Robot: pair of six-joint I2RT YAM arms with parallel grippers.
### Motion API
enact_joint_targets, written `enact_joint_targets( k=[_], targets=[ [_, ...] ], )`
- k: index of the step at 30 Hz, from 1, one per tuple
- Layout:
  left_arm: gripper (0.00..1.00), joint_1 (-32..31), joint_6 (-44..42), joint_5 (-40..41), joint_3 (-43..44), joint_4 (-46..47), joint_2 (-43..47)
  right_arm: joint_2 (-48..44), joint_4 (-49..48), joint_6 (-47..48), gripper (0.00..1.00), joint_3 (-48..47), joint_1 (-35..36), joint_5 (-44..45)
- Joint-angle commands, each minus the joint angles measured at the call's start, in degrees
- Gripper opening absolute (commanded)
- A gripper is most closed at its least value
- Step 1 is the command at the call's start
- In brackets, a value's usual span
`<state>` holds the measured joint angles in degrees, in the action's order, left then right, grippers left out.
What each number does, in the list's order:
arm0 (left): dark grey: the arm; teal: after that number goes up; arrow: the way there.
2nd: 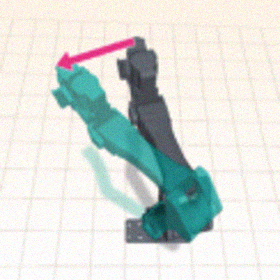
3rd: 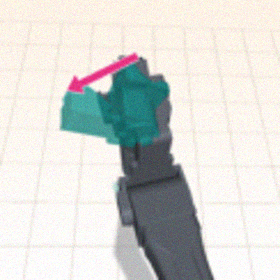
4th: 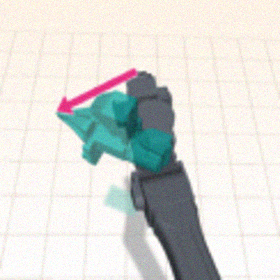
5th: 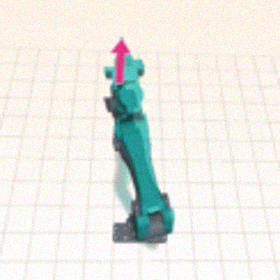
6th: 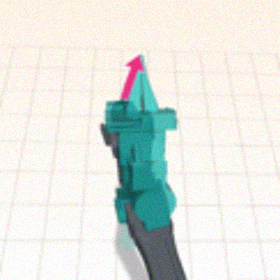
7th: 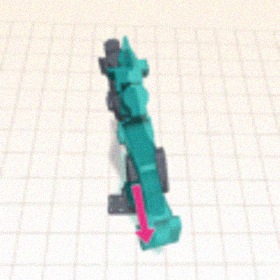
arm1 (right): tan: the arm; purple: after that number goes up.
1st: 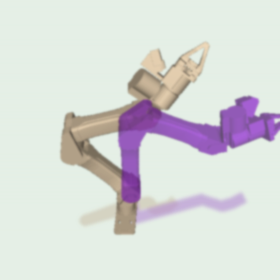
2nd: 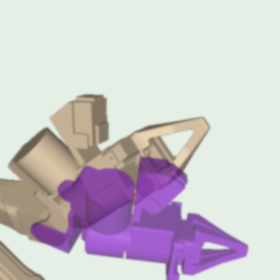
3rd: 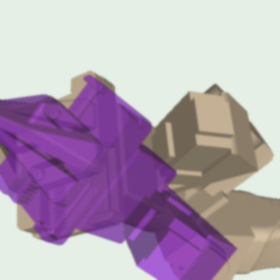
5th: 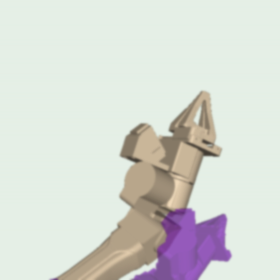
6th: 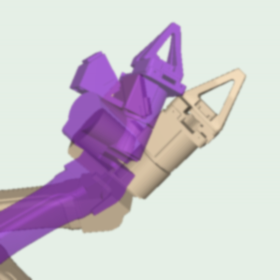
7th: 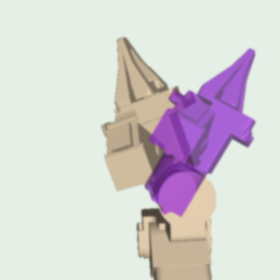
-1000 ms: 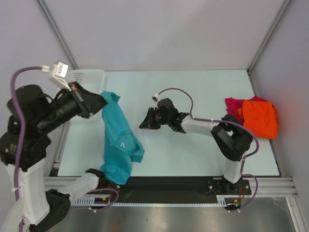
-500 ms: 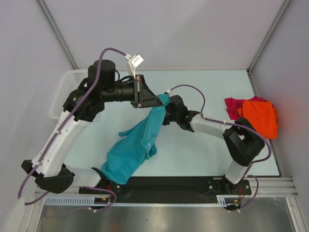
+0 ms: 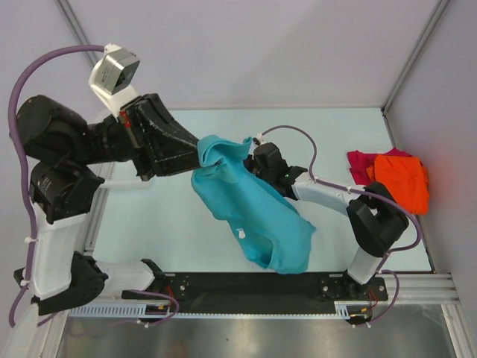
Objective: Fold and stack the t-shirts
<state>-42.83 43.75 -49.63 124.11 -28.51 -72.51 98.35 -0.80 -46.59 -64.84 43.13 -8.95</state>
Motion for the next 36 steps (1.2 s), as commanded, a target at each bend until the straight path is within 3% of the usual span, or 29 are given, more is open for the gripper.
enact_joint_targets(
  k=[1, 5, 8, 14, 17, 29, 36],
  targets=[
    [0.0, 2.21, 2.32, -1.98, -6.33, 3.66, 4.03, -2.37, 2.73, 1.33, 0.27, -3.19, 0.63, 2.44],
    [0.0, 5.12, -3.74, 3.38, -12.22, -7.23, 8.96, -3.94, 4.31, 2.03, 0.31, -2.66, 1.16, 4.29],
    [0.0, 5.21, -9.81, 12.07, -16.24, -17.79, 12.21, -4.56, 5.72, 2.82, 0.31, -2.31, 0.9, 5.52],
    [0.0, 5.3, -13.51, 22.19, -32.41, -23.17, 18.45, -6.67, 10.72, 4.66, 0.32, -4.51, -0.42, 8.86],
    [0.0, 5.39, -13.95, 23.61, -35.77, -23.78, 19.42, -9.92, 12.75, 5.02, 0.32, -4.33, -0.33, 12.37],
    [0.0, 6.62, -16.24, 26.68, -30.95, -27.39, 17.23, -21.77, 17.49, 1.77, 0.37, 3.92, 3.7, 13.52],
    [0.0, 10.57, -14.57, 25.81, -32.09, -26.33, 18.81, -27.67, 13.2, -6.84, 0.41, 18.86, 5.02, 7.02]
  ],
)
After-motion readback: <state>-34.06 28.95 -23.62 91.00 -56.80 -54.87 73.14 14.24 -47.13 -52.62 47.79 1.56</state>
